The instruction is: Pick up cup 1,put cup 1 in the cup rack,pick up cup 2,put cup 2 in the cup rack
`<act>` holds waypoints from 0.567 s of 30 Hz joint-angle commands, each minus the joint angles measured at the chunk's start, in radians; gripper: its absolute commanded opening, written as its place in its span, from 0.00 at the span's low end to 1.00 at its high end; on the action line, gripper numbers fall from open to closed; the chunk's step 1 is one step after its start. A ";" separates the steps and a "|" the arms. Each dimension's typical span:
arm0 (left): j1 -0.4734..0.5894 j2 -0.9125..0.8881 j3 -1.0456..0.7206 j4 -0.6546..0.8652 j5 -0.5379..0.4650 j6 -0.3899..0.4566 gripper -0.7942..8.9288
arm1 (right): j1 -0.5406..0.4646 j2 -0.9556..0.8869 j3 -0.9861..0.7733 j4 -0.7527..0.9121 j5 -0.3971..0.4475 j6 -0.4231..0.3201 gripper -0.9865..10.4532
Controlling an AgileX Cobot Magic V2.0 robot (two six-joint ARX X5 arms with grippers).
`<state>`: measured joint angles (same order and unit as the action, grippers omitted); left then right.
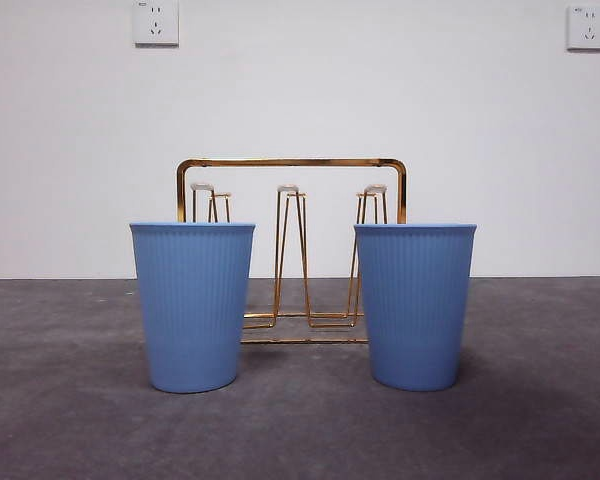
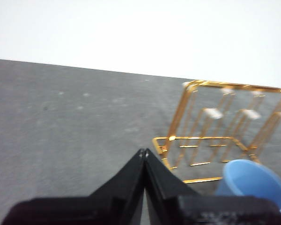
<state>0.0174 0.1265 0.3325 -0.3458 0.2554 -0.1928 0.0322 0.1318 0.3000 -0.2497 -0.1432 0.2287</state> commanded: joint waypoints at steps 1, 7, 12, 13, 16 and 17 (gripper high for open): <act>0.002 0.032 0.082 -0.042 0.054 -0.010 0.07 | 0.000 0.066 0.107 -0.070 -0.025 -0.004 0.08; 0.002 0.126 0.274 -0.179 0.174 -0.008 0.07 | 0.000 0.234 0.371 -0.293 -0.121 -0.097 0.08; 0.002 0.202 0.434 -0.306 0.260 0.018 0.07 | 0.000 0.370 0.616 -0.541 -0.185 -0.184 0.08; 0.000 0.214 0.462 -0.325 0.280 0.017 0.07 | 0.000 0.395 0.662 -0.591 -0.184 -0.201 0.08; -0.010 0.240 0.527 -0.349 0.348 0.017 0.07 | 0.000 0.457 0.772 -0.711 -0.184 -0.247 0.08; -0.013 0.245 0.542 -0.349 0.362 0.016 0.07 | 0.000 0.475 0.801 -0.745 -0.184 -0.264 0.08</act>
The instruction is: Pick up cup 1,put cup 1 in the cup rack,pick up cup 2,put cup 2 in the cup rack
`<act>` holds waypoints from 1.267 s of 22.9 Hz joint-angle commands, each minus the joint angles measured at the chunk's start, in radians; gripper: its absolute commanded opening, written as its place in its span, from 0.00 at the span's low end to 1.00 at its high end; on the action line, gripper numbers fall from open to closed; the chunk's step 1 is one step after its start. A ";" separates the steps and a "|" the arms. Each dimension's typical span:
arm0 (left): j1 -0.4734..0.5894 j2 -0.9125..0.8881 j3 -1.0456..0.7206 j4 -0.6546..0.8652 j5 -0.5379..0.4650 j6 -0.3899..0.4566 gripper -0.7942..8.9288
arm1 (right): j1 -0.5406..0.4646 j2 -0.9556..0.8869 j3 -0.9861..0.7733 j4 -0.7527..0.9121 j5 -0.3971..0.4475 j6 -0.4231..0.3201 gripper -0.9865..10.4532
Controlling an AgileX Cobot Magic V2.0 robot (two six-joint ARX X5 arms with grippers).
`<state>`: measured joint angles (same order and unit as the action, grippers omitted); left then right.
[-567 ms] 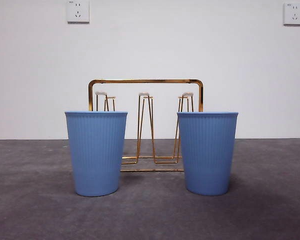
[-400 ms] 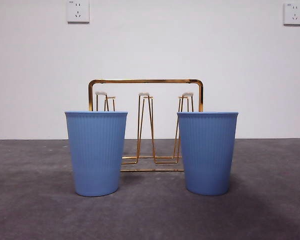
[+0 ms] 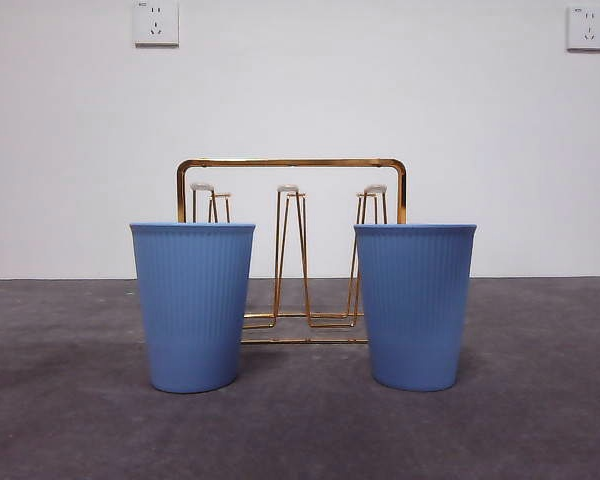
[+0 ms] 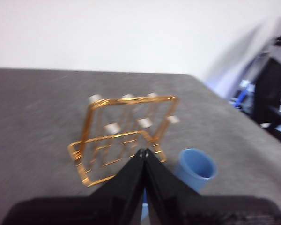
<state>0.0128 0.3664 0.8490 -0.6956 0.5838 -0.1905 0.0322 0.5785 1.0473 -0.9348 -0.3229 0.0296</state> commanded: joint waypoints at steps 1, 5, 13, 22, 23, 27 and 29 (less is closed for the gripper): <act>-0.012 0.010 0.040 0.000 0.048 0.011 0.07 | 0.000 0.042 0.076 -0.087 -0.003 -0.077 0.08; -0.014 0.024 0.080 -0.026 0.056 0.011 0.07 | 0.001 0.079 0.128 -0.154 -0.003 -0.095 0.08; -0.036 0.055 0.107 -0.101 0.116 0.015 0.08 | 0.001 0.080 0.130 -0.168 -0.004 -0.109 0.09; -0.074 0.122 0.132 -0.092 0.186 -0.019 0.79 | 0.001 0.111 0.136 -0.164 -0.064 -0.082 0.64; -0.080 0.129 0.133 -0.092 0.185 -0.018 0.79 | 0.001 0.124 0.136 -0.164 -0.080 -0.081 0.64; -0.099 0.151 0.135 -0.061 0.232 -0.020 0.79 | 0.002 0.208 0.140 -0.161 -0.092 -0.055 0.63; -0.111 0.162 0.135 -0.039 0.250 -0.028 0.79 | 0.007 0.284 0.140 -0.155 -0.121 -0.054 0.63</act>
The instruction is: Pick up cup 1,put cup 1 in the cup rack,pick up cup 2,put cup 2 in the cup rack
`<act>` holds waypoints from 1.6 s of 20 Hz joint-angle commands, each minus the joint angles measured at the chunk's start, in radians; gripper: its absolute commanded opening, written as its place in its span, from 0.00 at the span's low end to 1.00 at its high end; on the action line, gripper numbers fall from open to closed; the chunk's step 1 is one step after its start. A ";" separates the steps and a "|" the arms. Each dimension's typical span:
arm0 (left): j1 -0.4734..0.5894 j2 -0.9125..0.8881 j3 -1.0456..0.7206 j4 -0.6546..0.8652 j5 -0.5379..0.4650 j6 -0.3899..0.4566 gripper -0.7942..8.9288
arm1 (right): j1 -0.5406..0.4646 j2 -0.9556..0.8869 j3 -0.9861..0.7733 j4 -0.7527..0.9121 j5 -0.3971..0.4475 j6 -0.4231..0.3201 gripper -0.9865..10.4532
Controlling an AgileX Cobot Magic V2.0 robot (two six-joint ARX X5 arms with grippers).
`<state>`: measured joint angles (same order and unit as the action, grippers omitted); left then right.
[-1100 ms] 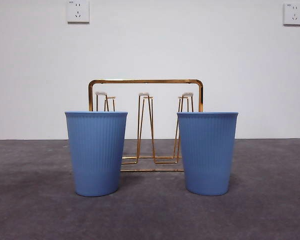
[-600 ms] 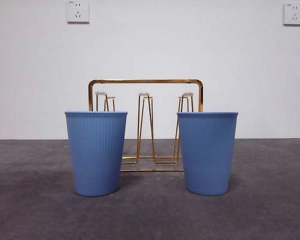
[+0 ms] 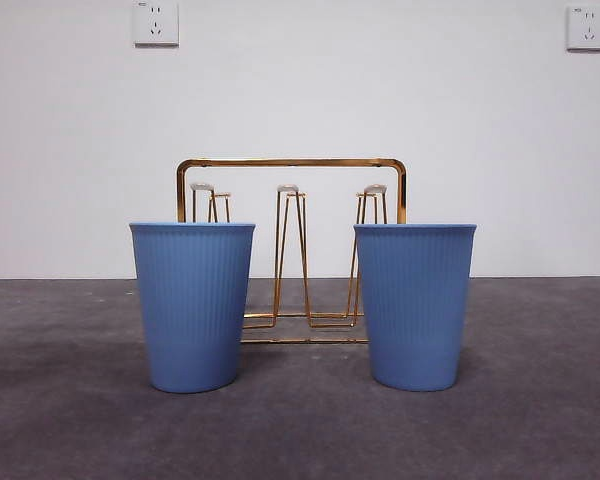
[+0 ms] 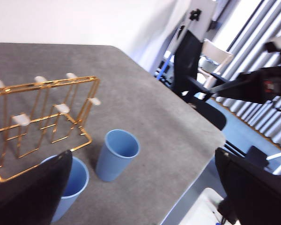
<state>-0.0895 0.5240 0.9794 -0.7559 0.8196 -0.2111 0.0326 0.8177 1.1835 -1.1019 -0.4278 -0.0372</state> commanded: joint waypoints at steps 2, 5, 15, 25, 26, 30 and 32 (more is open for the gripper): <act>-0.019 0.018 0.004 0.048 0.057 -0.026 0.79 | 0.049 0.142 0.003 0.034 -0.017 0.033 0.61; -0.038 0.034 0.004 0.080 0.094 -0.051 0.79 | 0.153 0.303 0.003 0.076 -0.002 0.056 0.55; -0.096 0.072 0.004 0.108 0.104 -0.073 0.79 | 0.403 0.718 0.005 0.252 0.258 0.113 0.55; -0.115 0.103 0.004 0.115 0.104 -0.074 0.79 | 0.446 0.855 0.005 0.309 0.324 0.138 0.14; -0.115 0.103 0.004 0.115 0.104 -0.074 0.79 | 0.446 0.855 0.005 0.318 0.324 0.135 0.08; -0.115 0.103 0.004 0.115 0.104 -0.074 0.79 | 0.446 0.852 0.005 0.314 0.324 0.103 0.08; -0.115 0.103 0.004 0.116 0.104 -0.074 0.79 | 0.446 0.826 0.006 0.308 0.323 0.092 0.08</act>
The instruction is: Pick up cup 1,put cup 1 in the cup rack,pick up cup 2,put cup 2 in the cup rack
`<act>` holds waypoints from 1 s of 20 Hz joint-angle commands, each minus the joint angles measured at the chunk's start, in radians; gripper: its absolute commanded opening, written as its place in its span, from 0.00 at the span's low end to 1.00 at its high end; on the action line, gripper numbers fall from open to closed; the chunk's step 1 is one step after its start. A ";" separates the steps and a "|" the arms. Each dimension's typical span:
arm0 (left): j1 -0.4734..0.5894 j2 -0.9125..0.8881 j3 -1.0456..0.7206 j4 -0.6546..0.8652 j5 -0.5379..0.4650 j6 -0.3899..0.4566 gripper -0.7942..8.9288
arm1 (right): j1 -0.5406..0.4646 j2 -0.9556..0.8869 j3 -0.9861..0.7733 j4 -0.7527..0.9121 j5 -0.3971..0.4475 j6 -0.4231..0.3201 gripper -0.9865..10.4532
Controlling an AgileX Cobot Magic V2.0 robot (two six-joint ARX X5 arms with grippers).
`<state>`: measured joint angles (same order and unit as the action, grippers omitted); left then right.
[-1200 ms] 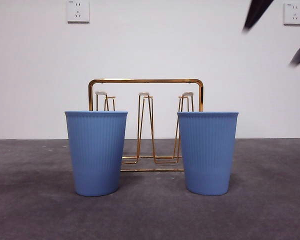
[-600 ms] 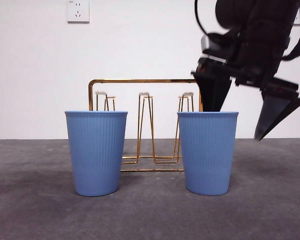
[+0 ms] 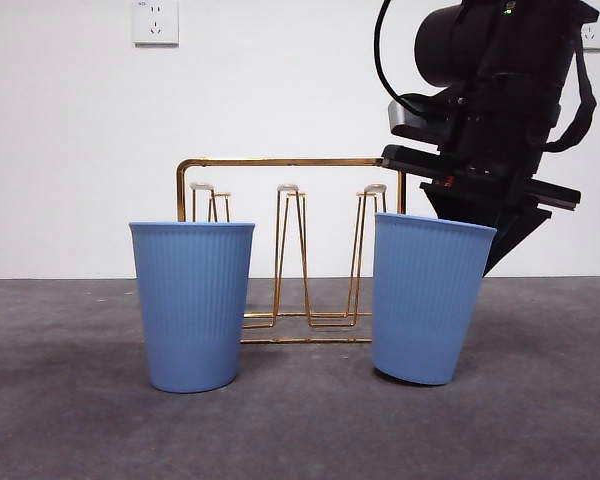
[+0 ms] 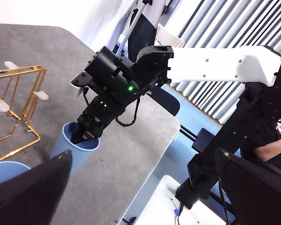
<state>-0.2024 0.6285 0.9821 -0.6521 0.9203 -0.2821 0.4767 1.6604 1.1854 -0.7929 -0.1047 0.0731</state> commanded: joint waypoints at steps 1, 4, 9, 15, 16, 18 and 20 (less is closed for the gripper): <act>-0.003 -0.002 0.002 0.015 0.004 -0.006 0.79 | 0.002 -0.046 0.004 -0.008 0.000 -0.023 0.08; -0.011 0.000 0.002 0.074 0.006 -0.046 0.79 | 0.001 -0.201 0.009 -0.039 -0.036 -0.024 0.08; -0.033 0.007 0.002 0.428 0.058 -0.300 0.79 | 0.001 -0.531 0.096 -0.034 -0.150 0.009 0.08; -0.112 0.067 0.002 1.018 -0.062 -0.651 0.79 | 0.002 -0.759 0.264 0.394 -0.327 0.147 0.08; -0.141 0.087 0.002 1.116 -0.097 -0.689 0.79 | 0.002 -0.763 0.277 0.464 -0.357 0.174 0.08; -0.217 0.142 0.002 1.291 -0.160 -0.747 0.79 | 0.002 -0.762 0.289 0.596 -0.419 0.233 0.08; -0.275 0.181 0.002 1.371 -0.192 -0.757 0.79 | 0.002 -0.760 0.289 0.657 -0.430 0.265 0.08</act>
<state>-0.4591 0.7967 0.9833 0.6922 0.7380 -0.9970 0.4778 0.8906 1.4841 -0.1566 -0.5327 0.2821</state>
